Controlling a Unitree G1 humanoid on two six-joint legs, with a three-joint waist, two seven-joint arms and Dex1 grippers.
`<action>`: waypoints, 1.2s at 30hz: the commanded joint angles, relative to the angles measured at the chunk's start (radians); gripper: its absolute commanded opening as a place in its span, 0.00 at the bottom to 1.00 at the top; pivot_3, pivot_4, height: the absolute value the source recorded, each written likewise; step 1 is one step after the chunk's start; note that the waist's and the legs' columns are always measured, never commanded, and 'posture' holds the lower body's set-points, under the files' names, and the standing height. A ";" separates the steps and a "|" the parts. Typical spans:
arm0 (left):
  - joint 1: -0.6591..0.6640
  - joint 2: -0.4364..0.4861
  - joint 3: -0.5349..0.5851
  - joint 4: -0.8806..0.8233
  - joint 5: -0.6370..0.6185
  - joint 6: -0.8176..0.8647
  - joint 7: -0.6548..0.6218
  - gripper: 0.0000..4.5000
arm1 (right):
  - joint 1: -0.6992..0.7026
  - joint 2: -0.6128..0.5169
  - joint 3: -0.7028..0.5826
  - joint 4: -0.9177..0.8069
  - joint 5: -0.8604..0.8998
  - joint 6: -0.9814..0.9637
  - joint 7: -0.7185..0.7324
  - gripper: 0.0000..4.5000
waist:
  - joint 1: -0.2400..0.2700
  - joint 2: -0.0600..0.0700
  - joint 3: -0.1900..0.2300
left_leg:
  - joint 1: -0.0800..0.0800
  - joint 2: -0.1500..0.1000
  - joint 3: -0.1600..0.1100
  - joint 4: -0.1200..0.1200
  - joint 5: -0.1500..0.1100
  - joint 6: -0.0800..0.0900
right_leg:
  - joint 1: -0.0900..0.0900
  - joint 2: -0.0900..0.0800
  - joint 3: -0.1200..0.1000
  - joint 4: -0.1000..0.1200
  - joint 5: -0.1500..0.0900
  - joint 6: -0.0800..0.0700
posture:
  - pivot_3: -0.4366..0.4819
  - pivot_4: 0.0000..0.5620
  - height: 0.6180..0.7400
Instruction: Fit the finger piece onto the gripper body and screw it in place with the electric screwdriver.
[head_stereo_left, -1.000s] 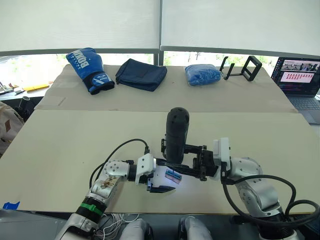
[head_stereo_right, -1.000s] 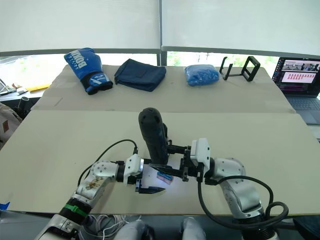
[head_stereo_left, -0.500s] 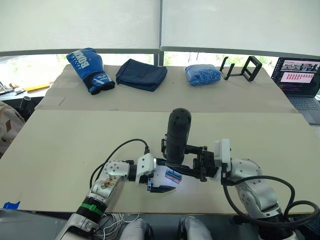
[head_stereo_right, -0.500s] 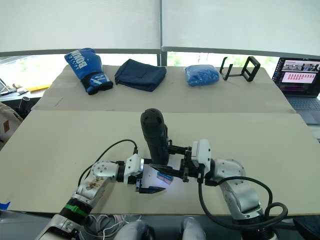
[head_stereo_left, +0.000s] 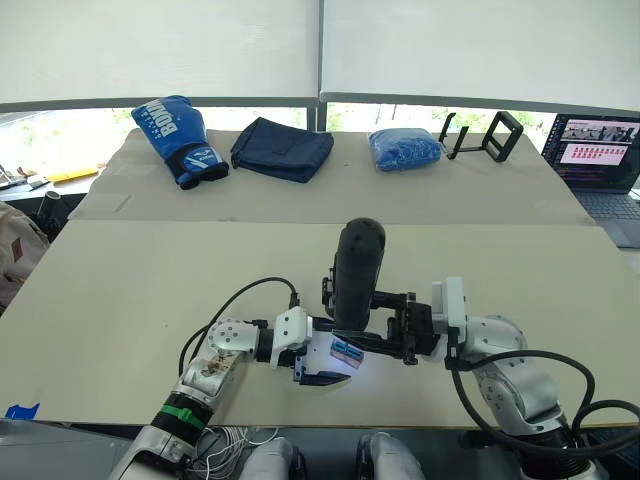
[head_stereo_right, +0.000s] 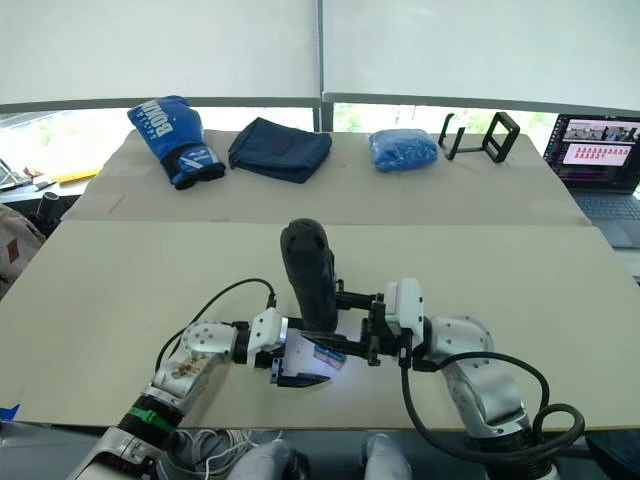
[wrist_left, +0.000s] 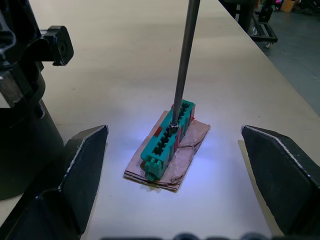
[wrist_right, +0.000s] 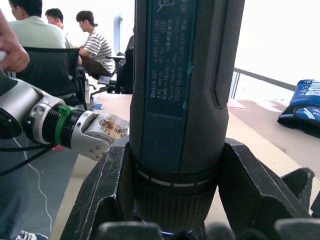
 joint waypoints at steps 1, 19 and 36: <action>-0.011 0.023 0.021 0.003 -0.030 0.020 -0.023 1.00 | -0.042 0.008 -0.047 -0.099 0.070 0.007 -0.031 0.43 | -0.001 0.000 0.000 | 0.000 0.000 0.000 0.000 0.000 0.000 | 0.000 0.000 0.000 0.000 0.000 0.000 | 0.48 0.27 1.00; 0.054 0.151 0.226 -0.266 -0.350 0.206 -0.090 1.00 | -0.200 -0.077 -0.160 -0.246 0.268 0.217 -0.167 0.43 | -0.003 0.000 0.000 | -0.005 0.000 0.001 0.000 0.001 -0.002 | -0.006 0.002 0.001 0.001 0.000 0.000 | 0.48 0.27 1.00; 0.034 0.193 0.296 -0.313 -0.328 0.341 0.100 1.00 | -0.238 -0.131 -0.229 -0.267 0.369 0.274 -0.193 0.43 | -0.003 0.000 0.001 | -0.004 0.000 0.003 -0.001 0.003 -0.004 | -0.006 0.006 0.001 0.001 0.000 0.000 | 0.48 0.27 1.00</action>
